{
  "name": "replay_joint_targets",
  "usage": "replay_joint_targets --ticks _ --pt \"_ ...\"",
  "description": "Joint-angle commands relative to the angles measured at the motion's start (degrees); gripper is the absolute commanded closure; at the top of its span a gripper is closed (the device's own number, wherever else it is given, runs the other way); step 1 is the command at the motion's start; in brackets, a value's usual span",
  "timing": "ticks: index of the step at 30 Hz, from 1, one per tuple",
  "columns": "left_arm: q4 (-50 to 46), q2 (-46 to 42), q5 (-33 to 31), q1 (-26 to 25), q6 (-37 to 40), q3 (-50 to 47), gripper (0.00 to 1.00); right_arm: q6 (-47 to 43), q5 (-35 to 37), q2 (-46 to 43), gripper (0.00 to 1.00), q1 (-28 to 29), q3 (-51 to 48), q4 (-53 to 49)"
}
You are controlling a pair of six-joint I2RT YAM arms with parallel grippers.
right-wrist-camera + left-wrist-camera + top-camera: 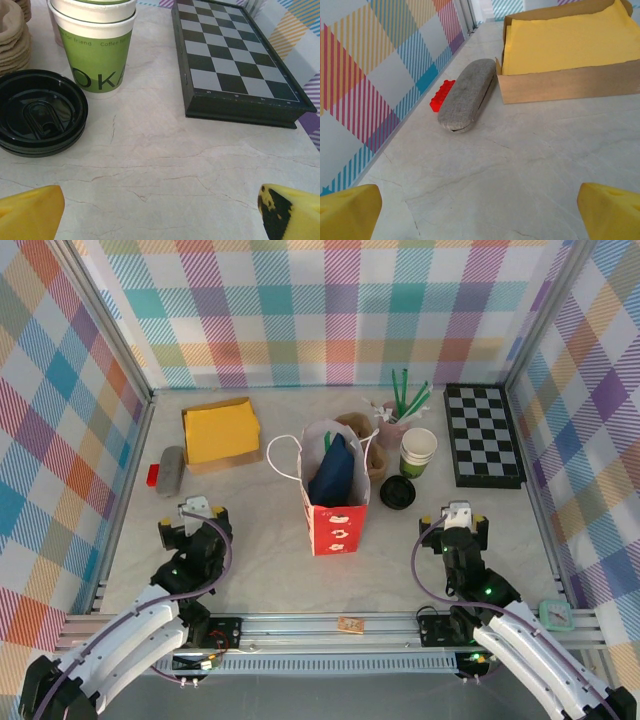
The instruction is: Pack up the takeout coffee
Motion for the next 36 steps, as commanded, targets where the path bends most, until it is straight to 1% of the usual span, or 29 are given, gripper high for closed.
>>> replay_joint_targets --ticks 1,5,11,17,21,27,33,36 --pt "3.6 1.3 -0.4 0.4 0.2 -0.7 0.0 -1.0 1.7 -0.8 0.01 -0.2 -0.7 5.1" --pt "5.2 2.5 -0.6 0.4 0.7 -0.8 0.0 -1.9 1.5 -0.6 0.01 -0.3 -1.6 8.1" --pt "8.3 1.9 -1.0 0.5 2.1 -1.9 0.0 -2.7 1.6 -0.3 0.01 -0.4 -2.3 10.6" --pt "12.6 2.2 -1.0 0.5 3.7 -3.0 0.0 -4.3 1.6 1.2 0.01 -0.9 -3.7 16.3" --pt "15.4 2.2 -1.1 0.6 5.0 -3.9 0.0 -5.1 1.6 3.8 0.01 -1.4 -4.4 20.9" --pt "18.4 3.7 -0.4 1.8 5.7 -4.2 0.0 -5.9 1.1 10.2 0.01 -3.0 -4.4 27.6" --pt "22.7 5.7 2.1 3.8 6.8 -4.7 0.0 -5.7 -1.1 14.2 0.01 -5.7 -4.2 31.4" --pt "24.2 7.0 2.9 4.9 6.9 -4.6 0.0 -5.5 -3.7 14.5 0.01 -7.3 -4.5 32.4"
